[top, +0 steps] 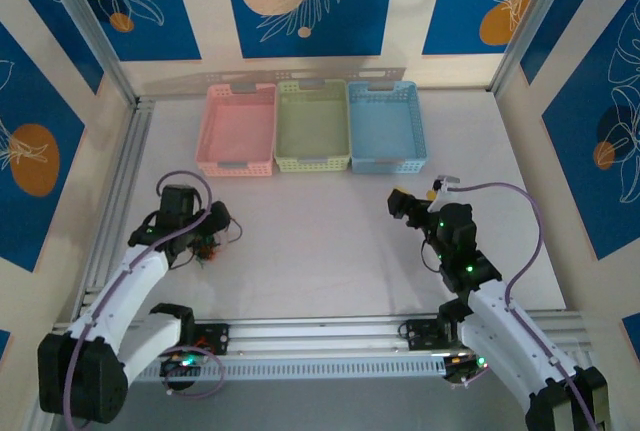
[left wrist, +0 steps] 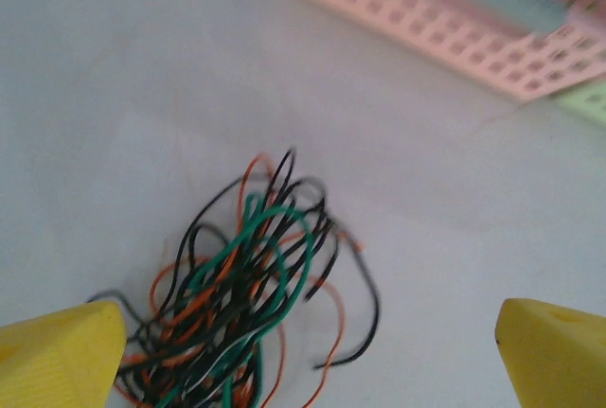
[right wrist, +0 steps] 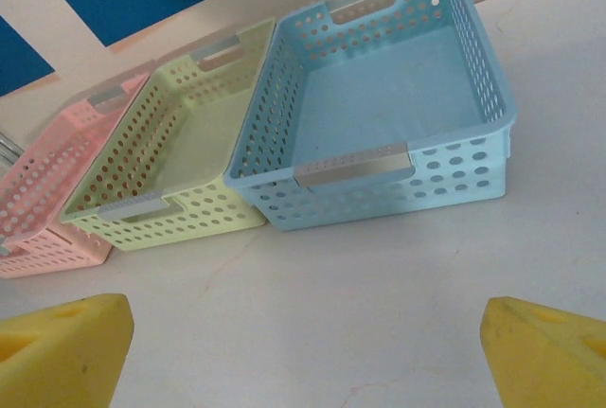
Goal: Untangle the cables
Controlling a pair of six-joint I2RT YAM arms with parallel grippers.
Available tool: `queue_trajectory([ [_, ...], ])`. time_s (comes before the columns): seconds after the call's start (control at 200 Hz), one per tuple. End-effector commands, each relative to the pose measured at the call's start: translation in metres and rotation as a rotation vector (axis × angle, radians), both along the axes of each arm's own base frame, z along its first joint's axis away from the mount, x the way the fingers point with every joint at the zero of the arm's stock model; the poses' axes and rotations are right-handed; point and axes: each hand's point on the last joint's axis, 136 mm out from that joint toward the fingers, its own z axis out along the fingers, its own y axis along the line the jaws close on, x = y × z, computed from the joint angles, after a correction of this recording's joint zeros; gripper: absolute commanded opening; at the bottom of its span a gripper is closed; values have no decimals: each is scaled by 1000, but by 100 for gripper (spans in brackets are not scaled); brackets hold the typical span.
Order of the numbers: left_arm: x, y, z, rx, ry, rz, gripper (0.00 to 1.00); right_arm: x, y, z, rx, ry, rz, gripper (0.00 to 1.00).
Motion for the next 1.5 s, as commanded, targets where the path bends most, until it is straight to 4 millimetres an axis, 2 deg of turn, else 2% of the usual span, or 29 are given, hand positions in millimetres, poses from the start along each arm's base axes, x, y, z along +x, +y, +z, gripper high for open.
queue_trajectory([
  [0.0,1,-3,-13,0,38,5,100,-1,2,1,33,-10,14,95],
  [0.115,6,-9,-29,33,80,-18,100,-1,4,2,36,-19,29,95],
  [0.33,20,-35,-55,91,200,-103,100,0,0,0,54,-8,12,95],
  [0.405,20,-43,-64,97,232,-126,94,0,-2,-2,62,-1,8,95],
  [0.645,16,-68,-74,163,265,-208,64,0,-6,-3,77,7,-4,95],
  [0.695,15,-74,-76,160,266,-222,53,0,-6,-4,80,9,-4,95],
  [0.785,12,-87,-79,160,275,-249,27,1,-7,-4,80,10,-9,95],
  [0.935,12,-128,-73,130,241,-323,0,1,-9,-5,87,13,-15,95],
  [1.14,5,-220,-50,64,174,-466,0,1,-10,-5,94,18,-21,95],
  [1.245,-3,-258,-43,42,161,-523,0,1,-12,-5,97,18,-25,95],
  [1.325,-8,-274,-41,25,152,-549,0,0,-12,-5,101,18,-28,95],
  [1.42,-12,-278,-39,26,155,-561,0,0,-13,-6,104,21,-33,95],
  [1.496,-16,-282,-36,-3,155,-575,24,0,-13,-7,106,21,-34,95],
])
